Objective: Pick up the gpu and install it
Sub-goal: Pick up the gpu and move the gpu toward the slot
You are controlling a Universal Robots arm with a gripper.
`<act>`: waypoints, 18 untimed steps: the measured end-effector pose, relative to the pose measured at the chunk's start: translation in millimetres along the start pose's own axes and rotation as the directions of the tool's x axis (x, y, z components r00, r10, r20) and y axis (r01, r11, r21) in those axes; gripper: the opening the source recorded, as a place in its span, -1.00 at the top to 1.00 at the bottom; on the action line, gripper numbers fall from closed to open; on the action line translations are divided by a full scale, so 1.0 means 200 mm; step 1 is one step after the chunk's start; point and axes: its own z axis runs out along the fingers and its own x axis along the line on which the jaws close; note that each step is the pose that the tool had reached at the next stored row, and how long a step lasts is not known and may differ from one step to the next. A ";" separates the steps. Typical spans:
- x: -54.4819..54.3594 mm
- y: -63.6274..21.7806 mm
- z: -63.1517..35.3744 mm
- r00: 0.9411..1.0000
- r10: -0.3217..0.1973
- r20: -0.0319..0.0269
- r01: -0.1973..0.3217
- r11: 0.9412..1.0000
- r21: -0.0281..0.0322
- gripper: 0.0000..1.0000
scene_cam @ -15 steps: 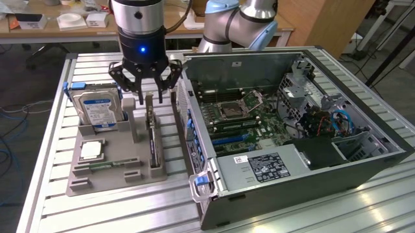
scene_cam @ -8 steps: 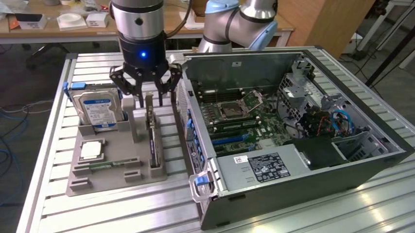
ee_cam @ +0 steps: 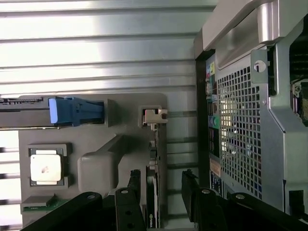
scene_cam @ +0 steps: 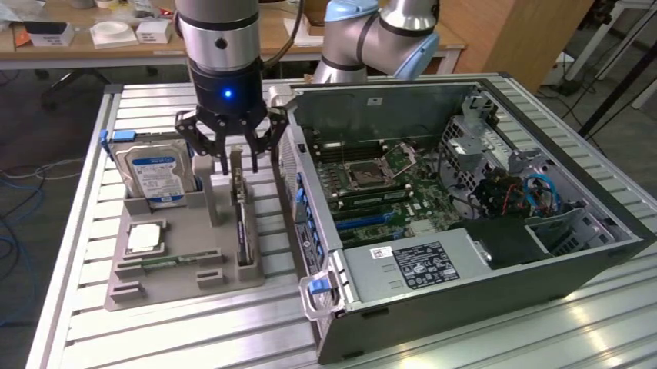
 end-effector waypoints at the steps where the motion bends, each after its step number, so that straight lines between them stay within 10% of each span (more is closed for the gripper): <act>1: 0.00 0.000 0.005 1.000 0.000 0.000 0.000 1.000 0.000 0.06; 18: 0.00 -0.055 0.039 1.000 0.000 0.001 0.000 1.000 0.009 0.06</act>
